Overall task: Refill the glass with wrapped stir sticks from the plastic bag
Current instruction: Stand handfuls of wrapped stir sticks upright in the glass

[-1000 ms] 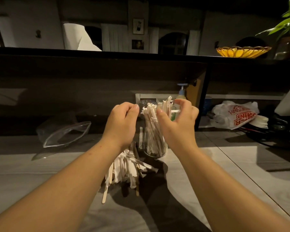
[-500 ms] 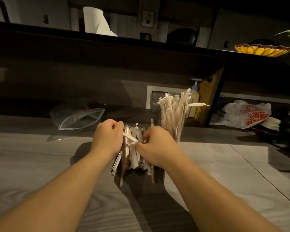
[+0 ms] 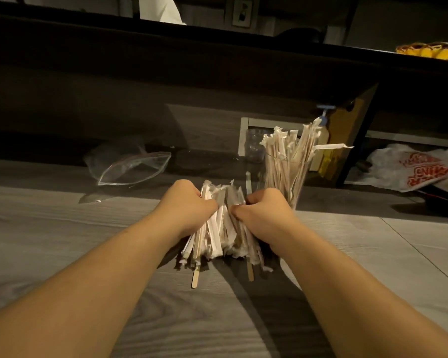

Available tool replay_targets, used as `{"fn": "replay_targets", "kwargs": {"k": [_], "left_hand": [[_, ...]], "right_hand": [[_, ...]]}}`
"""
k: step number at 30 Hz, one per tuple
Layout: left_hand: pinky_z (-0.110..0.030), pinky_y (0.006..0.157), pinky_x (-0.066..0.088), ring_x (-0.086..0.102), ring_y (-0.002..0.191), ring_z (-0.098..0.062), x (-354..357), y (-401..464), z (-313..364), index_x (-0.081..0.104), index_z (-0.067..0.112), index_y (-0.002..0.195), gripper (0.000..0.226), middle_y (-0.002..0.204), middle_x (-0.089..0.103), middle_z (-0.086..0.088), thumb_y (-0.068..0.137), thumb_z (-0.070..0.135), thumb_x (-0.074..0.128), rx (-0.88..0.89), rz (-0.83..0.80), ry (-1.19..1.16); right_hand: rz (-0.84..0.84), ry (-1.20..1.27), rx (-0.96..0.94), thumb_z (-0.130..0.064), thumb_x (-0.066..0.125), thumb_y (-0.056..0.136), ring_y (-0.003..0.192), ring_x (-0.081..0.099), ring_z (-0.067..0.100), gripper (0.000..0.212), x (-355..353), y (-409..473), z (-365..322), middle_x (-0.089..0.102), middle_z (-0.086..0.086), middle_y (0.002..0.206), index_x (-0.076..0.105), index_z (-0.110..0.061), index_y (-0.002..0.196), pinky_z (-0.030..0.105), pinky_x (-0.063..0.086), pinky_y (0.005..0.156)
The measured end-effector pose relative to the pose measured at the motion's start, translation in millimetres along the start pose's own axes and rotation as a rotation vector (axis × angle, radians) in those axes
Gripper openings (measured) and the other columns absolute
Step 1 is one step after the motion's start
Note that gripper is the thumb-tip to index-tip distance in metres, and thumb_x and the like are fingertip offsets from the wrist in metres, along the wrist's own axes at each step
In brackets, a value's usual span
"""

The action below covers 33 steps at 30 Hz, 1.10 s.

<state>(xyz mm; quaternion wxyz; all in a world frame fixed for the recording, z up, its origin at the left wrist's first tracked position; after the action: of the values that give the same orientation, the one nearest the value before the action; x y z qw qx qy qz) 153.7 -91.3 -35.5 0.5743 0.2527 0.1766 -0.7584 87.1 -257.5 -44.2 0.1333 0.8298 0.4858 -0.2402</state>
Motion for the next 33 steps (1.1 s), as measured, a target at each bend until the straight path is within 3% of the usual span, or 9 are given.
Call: {"fn": "replay_targets", "kwargs": {"k": [3,8,10,12,16,20,22,27,33], "left_hand": [[-0.032,0.052,0.027,0.029,0.045,-0.019,-5,1,-5,0.042,0.018,0.054,0.039,0.048,0.029,0.0,0.086,0.014,0.063,-0.044,0.04,-0.066],[-0.03,0.05,0.025,0.027,0.047,-0.017,-2,2,-3,0.04,0.017,0.057,0.039,0.052,0.028,0.001,0.093,0.017,0.055,-0.027,0.078,-0.055],[-0.03,0.051,0.029,0.033,0.046,-0.017,2,2,-1,0.051,0.013,0.058,0.038,0.051,0.035,-0.002,0.092,0.027,0.063,0.001,0.05,-0.031],[-0.034,0.053,0.036,0.045,0.053,-0.021,3,2,0,0.069,0.001,0.075,0.034,0.06,0.05,-0.009,0.088,0.032,0.071,0.021,0.026,-0.015],[-0.038,0.059,0.052,0.063,0.063,-0.025,-1,5,-3,0.075,0.002,0.084,0.02,0.077,0.072,-0.019,0.089,0.021,0.07,0.04,0.033,0.035],[-0.028,0.048,0.036,0.049,0.054,-0.019,0,2,-3,0.065,0.006,0.069,0.027,0.059,0.053,-0.008,0.091,0.021,0.064,0.029,0.031,0.028],[-0.027,0.046,0.031,0.044,0.049,-0.017,0,1,-3,0.056,0.013,0.063,0.032,0.053,0.047,-0.002,0.092,0.024,0.062,0.007,0.031,-0.001],[-0.03,0.051,0.028,0.038,0.056,-0.019,-8,4,-4,0.048,0.011,0.075,0.024,0.065,0.041,-0.004,0.095,0.025,0.05,0.005,0.086,-0.075],[-0.031,0.052,0.033,0.052,0.066,-0.018,-17,2,0,0.052,0.012,0.109,0.02,0.084,0.055,-0.006,0.099,0.028,0.047,0.037,0.207,-0.148]], "right_hand": [[0.003,0.056,-0.004,-0.013,0.063,0.078,0.05,0.061,0.021,0.007,-2,0,2,0.062,0.01,0.063,0.066,-0.007,0.077,0.031,0.047,0.046],[-0.05,0.032,-0.002,-0.02,0.066,0.081,0.058,0.063,0.022,0.018,3,0,0,0.07,0.015,0.07,0.072,-0.007,0.091,0.032,0.05,0.052],[-0.043,0.013,-0.02,-0.023,0.071,0.08,0.056,0.066,0.021,0.02,4,1,-3,0.076,0.014,0.072,0.074,-0.005,0.087,0.03,0.053,0.051],[-0.043,-0.019,-0.035,-0.023,0.072,0.081,0.054,0.066,0.017,0.015,3,1,-4,0.076,0.011,0.069,0.075,-0.009,0.082,0.027,0.052,0.048],[-0.054,-0.052,-0.042,-0.021,0.071,0.083,0.058,0.067,0.014,0.01,0,0,-5,0.07,0.004,0.064,0.072,-0.015,0.075,0.025,0.047,0.046],[-0.075,-0.046,-0.056,-0.021,0.069,0.087,0.071,0.073,0.02,0.01,4,-5,-10,0.075,0.006,0.076,0.071,-0.015,0.079,0.032,0.057,0.056],[-0.078,-0.042,-0.059,-0.017,0.066,0.088,0.073,0.071,0.021,0.006,4,-7,-10,0.073,0.007,0.079,0.07,-0.013,0.085,0.031,0.053,0.054],[-0.043,0.065,-0.079,-0.016,0.058,0.094,0.067,0.061,0.017,0.009,-3,-8,-11,0.065,0.005,0.08,0.064,-0.013,0.098,0.031,0.047,0.054],[0.117,-0.017,-0.332,-0.014,0.047,0.099,0.072,0.055,0.021,0.016,-18,-15,-40,0.059,0.011,0.087,0.056,0.0,0.101,0.027,0.044,0.057]]}}
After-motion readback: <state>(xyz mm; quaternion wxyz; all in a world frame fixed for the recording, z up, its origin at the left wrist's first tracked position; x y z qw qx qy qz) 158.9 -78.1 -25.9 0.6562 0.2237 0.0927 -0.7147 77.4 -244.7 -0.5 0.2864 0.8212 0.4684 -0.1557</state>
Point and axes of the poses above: each hand's wrist, its own y-axis towards the middle knuckle, its own x-axis out of the palm, z = x × y, the point moved 10 cm from there along y, towards the middle knuckle
